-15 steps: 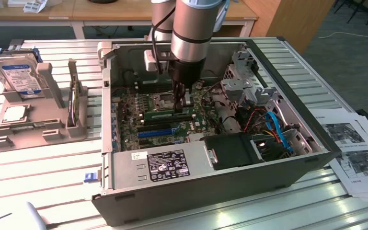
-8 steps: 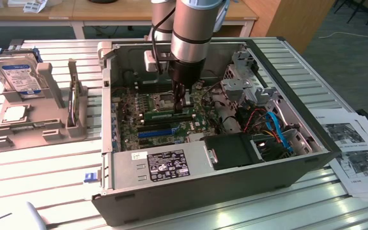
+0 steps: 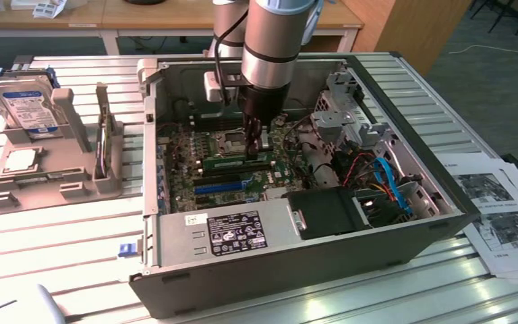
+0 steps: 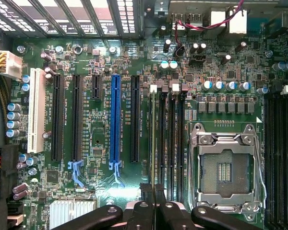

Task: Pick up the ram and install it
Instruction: 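Insert the ram into the slot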

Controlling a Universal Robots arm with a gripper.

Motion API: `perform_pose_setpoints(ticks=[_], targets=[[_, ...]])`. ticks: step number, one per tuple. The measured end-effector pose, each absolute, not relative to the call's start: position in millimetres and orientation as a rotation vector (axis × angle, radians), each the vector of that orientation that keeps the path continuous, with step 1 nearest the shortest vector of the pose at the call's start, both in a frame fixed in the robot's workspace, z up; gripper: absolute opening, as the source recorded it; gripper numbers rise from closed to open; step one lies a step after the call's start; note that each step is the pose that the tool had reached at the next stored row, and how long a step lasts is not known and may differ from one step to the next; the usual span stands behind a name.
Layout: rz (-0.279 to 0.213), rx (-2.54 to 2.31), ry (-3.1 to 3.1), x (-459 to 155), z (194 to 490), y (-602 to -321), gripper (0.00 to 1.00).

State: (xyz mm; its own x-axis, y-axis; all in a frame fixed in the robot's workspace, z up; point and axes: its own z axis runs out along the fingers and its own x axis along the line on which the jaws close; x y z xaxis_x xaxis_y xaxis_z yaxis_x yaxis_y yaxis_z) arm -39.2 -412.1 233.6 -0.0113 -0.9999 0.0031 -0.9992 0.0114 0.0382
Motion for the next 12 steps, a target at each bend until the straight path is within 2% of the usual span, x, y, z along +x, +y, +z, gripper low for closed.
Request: perform_pose_setpoints(ticks=[12], targets=[[-0.039, 2.188, -2.213, -39.1, 231.6, -411.1, 0.12]])
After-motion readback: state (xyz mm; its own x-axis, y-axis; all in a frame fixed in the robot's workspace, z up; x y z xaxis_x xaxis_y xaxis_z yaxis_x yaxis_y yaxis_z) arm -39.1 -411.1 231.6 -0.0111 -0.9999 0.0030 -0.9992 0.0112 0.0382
